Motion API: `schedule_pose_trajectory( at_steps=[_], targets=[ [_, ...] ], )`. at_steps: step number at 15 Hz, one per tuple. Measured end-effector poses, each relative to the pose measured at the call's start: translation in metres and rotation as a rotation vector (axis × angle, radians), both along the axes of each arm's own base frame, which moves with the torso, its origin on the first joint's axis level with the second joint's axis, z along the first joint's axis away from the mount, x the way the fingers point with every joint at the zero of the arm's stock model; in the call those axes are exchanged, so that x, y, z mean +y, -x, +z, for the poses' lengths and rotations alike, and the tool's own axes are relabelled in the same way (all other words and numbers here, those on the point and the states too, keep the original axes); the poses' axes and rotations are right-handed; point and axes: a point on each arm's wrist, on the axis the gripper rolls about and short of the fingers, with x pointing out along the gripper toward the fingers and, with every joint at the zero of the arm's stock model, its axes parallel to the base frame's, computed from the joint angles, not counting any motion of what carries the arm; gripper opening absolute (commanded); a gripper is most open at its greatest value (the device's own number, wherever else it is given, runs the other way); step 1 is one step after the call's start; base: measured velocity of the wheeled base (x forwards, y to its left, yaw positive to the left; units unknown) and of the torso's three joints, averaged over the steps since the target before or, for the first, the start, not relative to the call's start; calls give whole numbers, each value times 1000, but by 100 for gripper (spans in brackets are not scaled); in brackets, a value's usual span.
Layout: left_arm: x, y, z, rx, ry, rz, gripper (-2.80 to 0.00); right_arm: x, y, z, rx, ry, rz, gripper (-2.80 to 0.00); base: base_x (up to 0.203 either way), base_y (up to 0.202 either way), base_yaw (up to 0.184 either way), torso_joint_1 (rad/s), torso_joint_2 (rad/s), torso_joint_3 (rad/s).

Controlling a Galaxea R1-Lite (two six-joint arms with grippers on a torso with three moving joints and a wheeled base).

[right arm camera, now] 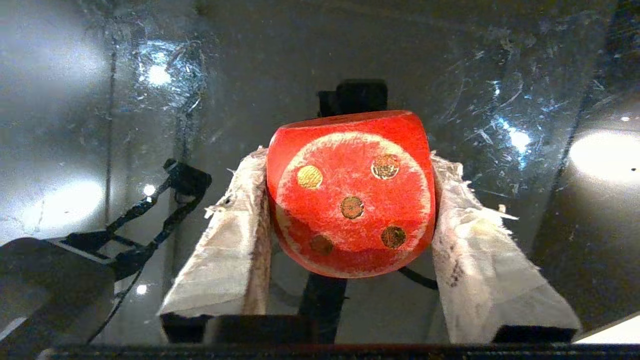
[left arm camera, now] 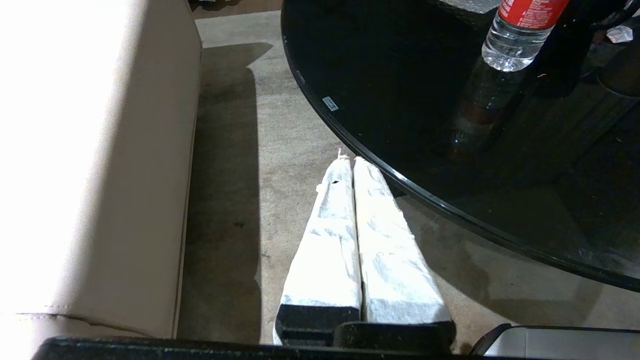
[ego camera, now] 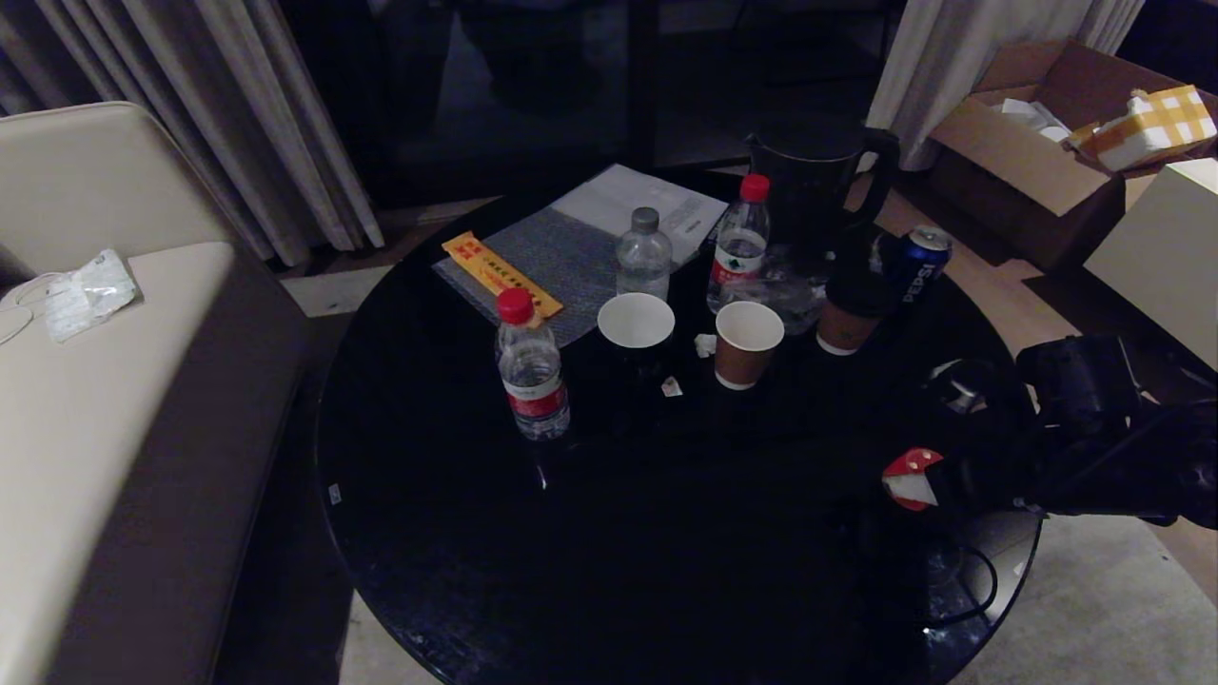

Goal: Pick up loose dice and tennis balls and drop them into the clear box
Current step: Pick up toys out of the box

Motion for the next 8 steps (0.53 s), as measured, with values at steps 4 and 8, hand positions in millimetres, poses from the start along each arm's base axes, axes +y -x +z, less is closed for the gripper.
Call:
schedule_pose_trajectory(
  at_steps=[4,8],
  targets=[
    [0,0,0,0,0,0,-280,-4,0,1,-1,18,-30,-280,0,0,0,0,0,0],
    [0,0,0,0,0,0,-280,-12,8,9,-15,5,-121,-280,0,0,0,0,0,0]
  ],
)
